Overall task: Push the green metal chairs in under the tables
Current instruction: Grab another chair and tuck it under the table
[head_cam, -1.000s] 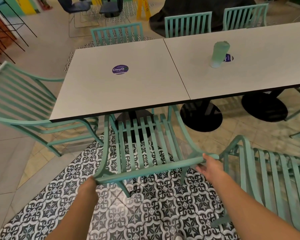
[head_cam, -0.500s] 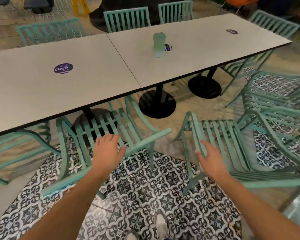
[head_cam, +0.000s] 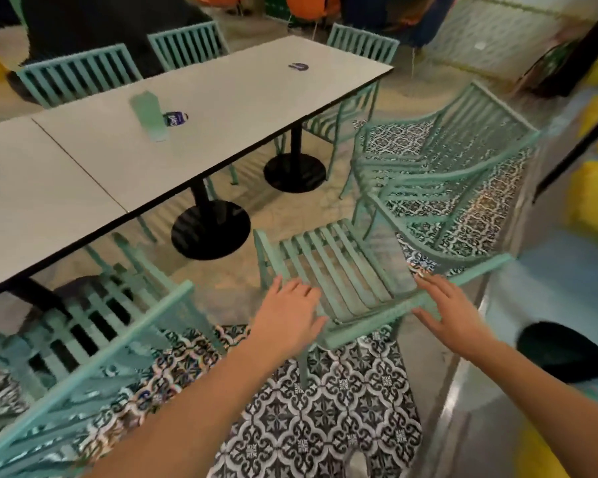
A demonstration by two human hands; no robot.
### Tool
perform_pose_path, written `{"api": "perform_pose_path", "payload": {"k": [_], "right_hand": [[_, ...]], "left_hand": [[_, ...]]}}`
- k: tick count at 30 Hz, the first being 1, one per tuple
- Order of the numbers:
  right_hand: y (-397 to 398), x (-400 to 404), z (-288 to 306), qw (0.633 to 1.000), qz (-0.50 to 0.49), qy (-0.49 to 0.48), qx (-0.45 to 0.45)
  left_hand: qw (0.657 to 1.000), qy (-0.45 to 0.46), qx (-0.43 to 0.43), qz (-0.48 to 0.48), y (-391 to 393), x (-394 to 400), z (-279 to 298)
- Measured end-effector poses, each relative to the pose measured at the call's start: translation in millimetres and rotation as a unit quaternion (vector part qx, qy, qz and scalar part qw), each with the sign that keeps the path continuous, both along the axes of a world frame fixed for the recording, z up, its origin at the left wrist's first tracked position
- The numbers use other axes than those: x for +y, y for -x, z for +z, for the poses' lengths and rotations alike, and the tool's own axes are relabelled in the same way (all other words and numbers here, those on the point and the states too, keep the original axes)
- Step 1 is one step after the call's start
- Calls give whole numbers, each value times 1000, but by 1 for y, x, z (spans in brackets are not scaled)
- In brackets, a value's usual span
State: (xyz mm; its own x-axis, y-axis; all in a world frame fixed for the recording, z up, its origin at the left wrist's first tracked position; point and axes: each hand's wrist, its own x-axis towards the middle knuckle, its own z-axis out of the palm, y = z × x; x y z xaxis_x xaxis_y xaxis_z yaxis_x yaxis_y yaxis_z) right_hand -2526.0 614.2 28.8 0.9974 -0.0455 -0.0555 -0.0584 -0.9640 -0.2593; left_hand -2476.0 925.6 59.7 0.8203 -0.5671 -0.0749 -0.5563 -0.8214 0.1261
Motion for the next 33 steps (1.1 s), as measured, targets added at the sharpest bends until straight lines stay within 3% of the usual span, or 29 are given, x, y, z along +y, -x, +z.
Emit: {"api": "perform_pose_path", "payload": {"k": [9, 19, 26, 33], "right_hand": [[-38, -139, -50, 997, 46, 20, 50], [-61, -143, -85, 997, 38, -50, 34], [-78, -164, -92, 996, 72, -57, -6], [-126, -198, -86, 994, 108, -30, 19]], "left_hand": [[991, -49, 122, -39, -16, -171, -46], [980, -108, 155, -60, -39, -199, -83], [984, -96, 147, -35, -42, -218, -98], [986, -33, 163, 25, -64, -251, -98]]}}
